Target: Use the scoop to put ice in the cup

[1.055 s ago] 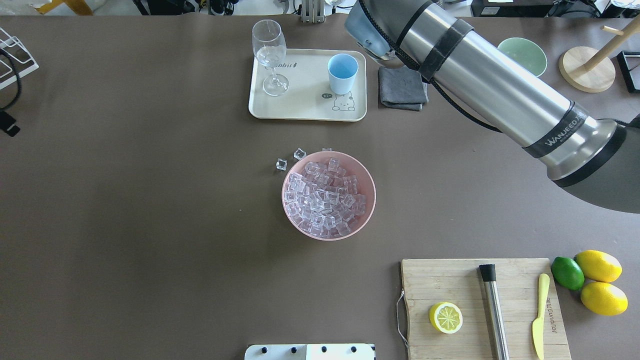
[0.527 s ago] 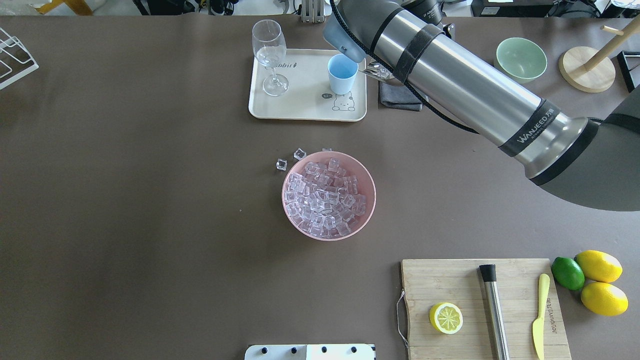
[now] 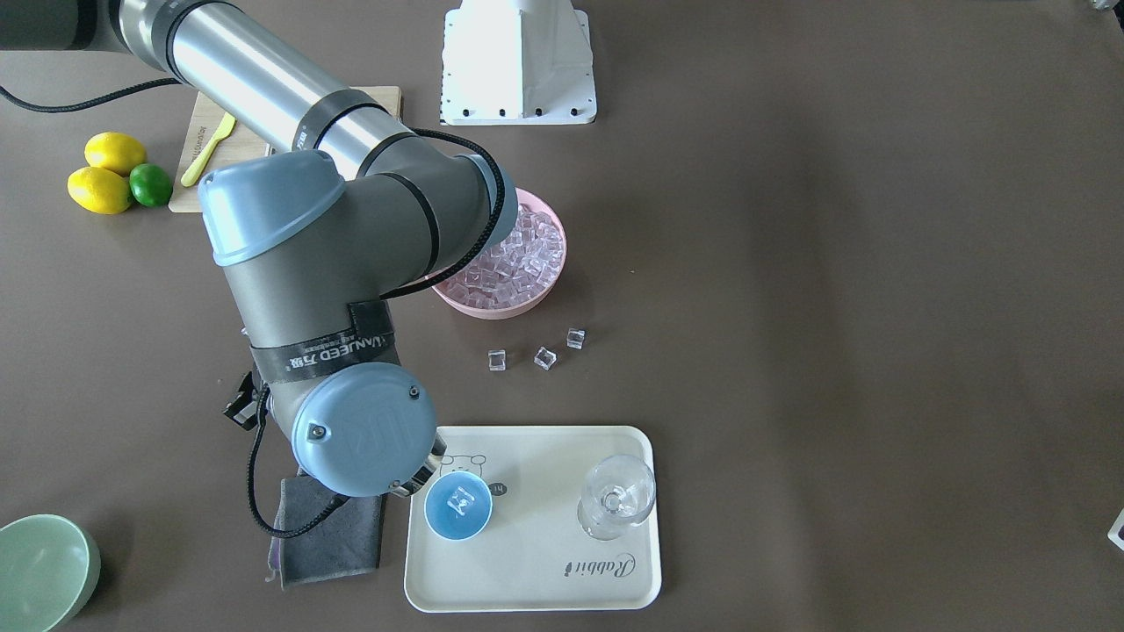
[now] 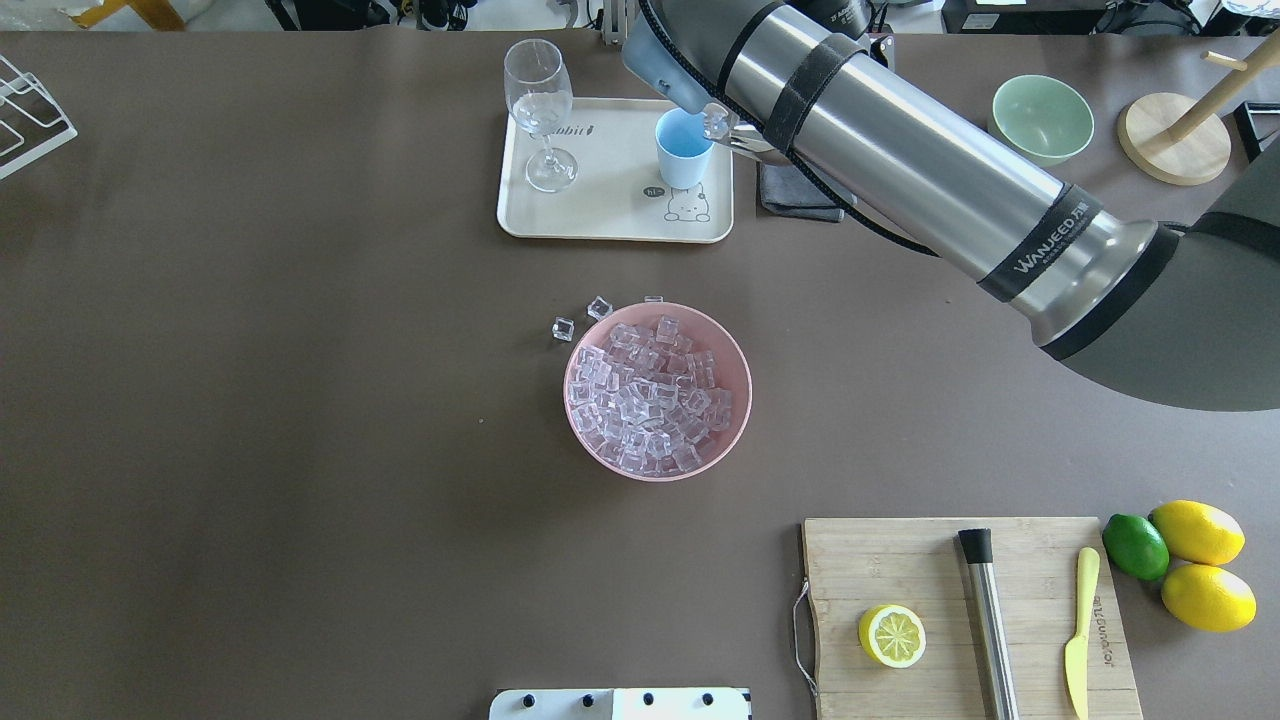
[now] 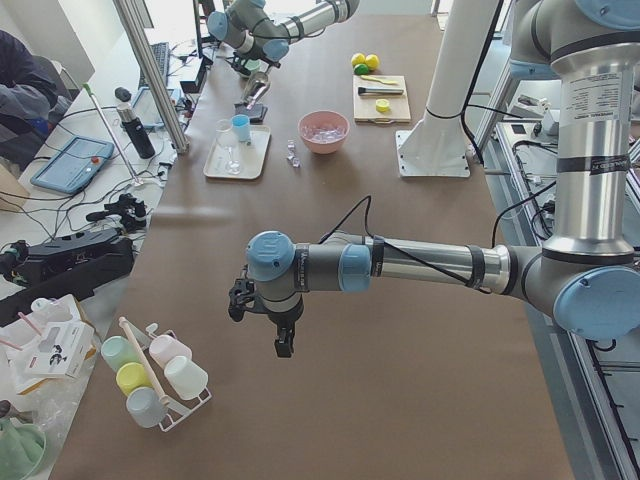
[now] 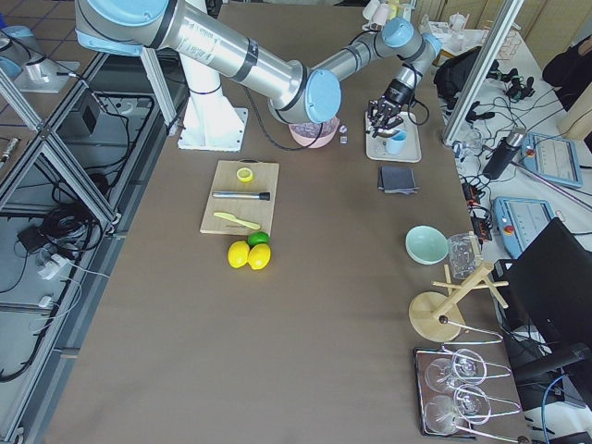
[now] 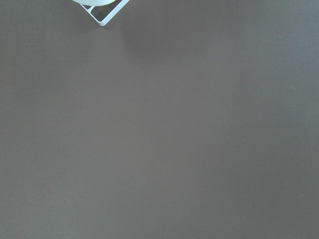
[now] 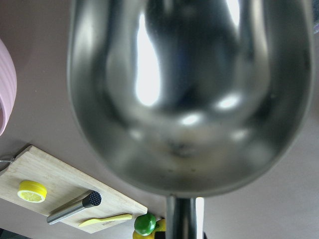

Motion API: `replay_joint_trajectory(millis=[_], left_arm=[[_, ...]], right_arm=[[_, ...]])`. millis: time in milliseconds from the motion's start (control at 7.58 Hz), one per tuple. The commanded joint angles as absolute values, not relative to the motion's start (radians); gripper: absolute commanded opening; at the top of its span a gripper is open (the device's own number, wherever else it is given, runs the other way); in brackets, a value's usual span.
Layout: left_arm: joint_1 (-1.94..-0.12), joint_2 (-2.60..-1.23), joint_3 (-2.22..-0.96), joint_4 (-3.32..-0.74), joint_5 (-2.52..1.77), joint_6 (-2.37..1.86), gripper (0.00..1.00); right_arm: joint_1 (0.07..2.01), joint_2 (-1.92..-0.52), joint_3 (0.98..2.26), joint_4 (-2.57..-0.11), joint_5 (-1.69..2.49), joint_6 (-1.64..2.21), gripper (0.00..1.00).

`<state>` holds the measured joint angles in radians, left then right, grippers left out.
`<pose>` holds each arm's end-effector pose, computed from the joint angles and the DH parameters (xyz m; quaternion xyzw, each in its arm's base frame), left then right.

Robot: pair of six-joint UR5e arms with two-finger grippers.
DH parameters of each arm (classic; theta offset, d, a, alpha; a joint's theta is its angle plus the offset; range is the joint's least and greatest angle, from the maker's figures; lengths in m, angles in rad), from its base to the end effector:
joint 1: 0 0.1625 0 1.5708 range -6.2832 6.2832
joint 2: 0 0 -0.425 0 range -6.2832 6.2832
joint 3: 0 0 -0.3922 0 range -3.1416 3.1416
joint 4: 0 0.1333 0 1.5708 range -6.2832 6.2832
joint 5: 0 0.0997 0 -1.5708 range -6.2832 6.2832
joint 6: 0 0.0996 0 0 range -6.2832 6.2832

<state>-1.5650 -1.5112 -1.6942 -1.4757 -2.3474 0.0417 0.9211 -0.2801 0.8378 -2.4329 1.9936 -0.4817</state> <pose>-0.0608 -0.4639 0.6359 -0.0077 0.3788 0.0161 0.9253 -0.4159 -0.7002 0.1890 -0.1651 -0.1942 -0.4912 0.8329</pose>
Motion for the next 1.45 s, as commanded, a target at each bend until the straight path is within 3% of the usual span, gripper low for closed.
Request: replay_joint_trajectory(millis=[0,132,659,923,1319], left_arm=[[-1.585,-1.512,-1.666,-1.476,-2.347,0.041,0.98],[-1.585,-1.519,-1.654,-1.476,-2.347,0.037,0.98],[-1.583,-1.519,-1.641,-1.476,-2.353,0.029,0.98],[-1.583,-1.52,-1.641,-1.476,-2.353,0.008,0.98],[-1.583,-1.522,-1.64,-1.476,-2.353,0.008,0.98]], right_arm=[[0.92,-0.273,0.824,-2.427,1.994,-0.483,0.0],[0.92,-0.296,0.857,-2.425,1.996,-0.483,0.0],[1.041,-0.562,1.249,-2.459,2.02,-0.468,0.0],[1.095,-0.683,1.365,-2.462,2.029,-0.466,0.0],[1.124,-0.992,1.706,-2.391,2.132,-0.115,0.0]])
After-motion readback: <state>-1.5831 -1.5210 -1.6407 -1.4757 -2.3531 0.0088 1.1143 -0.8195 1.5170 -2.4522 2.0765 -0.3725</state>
